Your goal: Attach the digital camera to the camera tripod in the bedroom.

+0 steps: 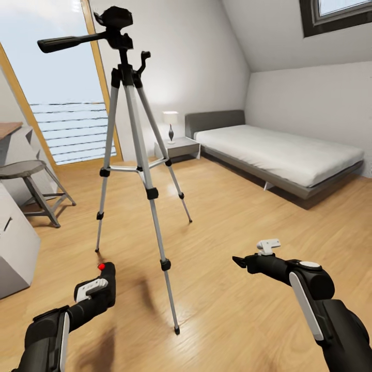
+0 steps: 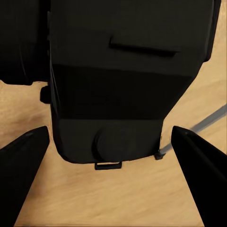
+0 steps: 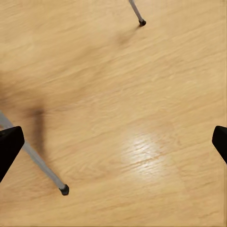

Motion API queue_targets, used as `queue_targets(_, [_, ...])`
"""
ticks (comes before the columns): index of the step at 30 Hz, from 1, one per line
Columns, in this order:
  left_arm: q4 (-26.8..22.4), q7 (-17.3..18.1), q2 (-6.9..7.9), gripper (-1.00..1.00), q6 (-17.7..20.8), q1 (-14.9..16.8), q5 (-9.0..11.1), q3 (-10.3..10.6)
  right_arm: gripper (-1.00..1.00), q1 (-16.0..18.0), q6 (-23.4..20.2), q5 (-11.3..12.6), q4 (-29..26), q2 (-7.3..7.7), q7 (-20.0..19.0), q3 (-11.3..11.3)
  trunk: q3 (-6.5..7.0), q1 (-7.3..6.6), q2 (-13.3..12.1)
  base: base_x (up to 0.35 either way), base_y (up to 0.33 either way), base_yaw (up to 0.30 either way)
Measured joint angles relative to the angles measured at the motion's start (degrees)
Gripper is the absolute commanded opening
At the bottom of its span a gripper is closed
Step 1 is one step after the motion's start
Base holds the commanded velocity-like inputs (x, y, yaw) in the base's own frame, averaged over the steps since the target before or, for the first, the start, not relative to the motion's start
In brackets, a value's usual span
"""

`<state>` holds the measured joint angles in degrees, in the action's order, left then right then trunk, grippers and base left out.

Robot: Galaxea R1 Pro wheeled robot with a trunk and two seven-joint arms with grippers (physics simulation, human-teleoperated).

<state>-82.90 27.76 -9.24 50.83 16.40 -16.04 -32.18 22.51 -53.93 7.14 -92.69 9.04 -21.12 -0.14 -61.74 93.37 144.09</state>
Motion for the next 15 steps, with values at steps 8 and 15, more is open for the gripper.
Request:
queue_targets(8, [7.8,-4.6,0.68,-1.00,-3.7,0.0,5.0,-0.1,1.00,0.0,0.1,-0.1,0.0,0.60,-0.1,0.2,1.77,-0.21,-0.1,0.000,0.000,0.000])
queue_targets(15, [10.6,-6.3,1.25,-1.00,-4.9,0.0,7.7,0.0,1.00,0.0,0.2,-0.1,0.0,0.78,-0.1,0.4,3.33,-0.39,-0.2,0.000,0.000,0.000])
